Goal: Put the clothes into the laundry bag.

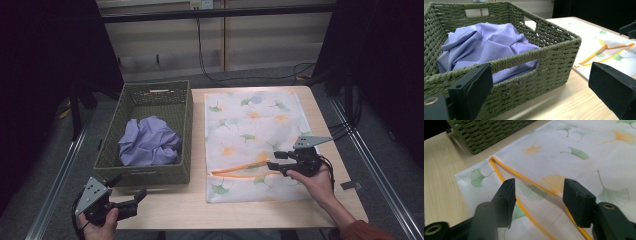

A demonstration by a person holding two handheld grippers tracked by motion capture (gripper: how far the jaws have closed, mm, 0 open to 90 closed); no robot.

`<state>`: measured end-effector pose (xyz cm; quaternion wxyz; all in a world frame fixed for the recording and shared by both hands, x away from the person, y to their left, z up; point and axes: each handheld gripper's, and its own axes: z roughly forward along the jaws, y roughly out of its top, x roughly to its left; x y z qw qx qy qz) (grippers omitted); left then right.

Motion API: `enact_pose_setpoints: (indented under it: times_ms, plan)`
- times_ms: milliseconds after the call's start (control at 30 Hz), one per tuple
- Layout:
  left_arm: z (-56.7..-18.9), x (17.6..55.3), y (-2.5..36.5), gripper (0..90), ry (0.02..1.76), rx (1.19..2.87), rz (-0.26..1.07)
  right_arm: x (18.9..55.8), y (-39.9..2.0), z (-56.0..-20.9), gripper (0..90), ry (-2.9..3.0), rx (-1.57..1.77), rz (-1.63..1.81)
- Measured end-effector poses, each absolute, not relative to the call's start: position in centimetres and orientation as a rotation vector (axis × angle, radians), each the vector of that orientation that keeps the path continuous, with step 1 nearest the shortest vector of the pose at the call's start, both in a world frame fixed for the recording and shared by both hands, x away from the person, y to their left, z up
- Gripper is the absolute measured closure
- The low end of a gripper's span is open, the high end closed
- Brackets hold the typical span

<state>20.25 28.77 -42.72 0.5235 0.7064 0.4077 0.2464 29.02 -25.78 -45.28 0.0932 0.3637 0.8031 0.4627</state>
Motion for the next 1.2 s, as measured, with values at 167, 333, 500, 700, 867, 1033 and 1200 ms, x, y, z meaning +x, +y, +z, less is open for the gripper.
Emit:
enact_pose_setpoints:
  times_ms: [167,333,500,700,867,1033,1200]
  plan:
    - [-42.8,20.4,28.8,5.5,0.996,1.697,0.598,30.4,-24.3,-44.6,47.8,2.449,1.014,1.35]
    - [-42.8,20.6,28.9,5.6,0.991,1.696,0.582,32.1,-23.0,-43.7,46.6,2.501,0.978,1.341]
    - [-42.8,20.6,28.8,5.5,0.979,1.703,0.578,32.5,-22.8,-45.1,43.7,2.493,1.011,1.327]
    - [-42.9,20.7,28.7,5.6,0.985,1.701,0.583,32.6,-23.4,-46.9,38.5,2.537,1.013,1.248]
    - [-42.9,20.6,28.7,5.6,0.981,1.707,0.586,33.3,-24.2,-47.9,37.4,2.523,1.044,1.179]
    - [-42.9,20.7,28.8,5.6,0.984,1.705,0.579,33.7,-24.2,-48.9,35.9,2.53,1.057,1.114]
    - [-43.0,20.7,28.8,5.7,0.972,1.713,0.567,33.8,-24.2,-49.5,34.5,2.541,1.067,1.097]
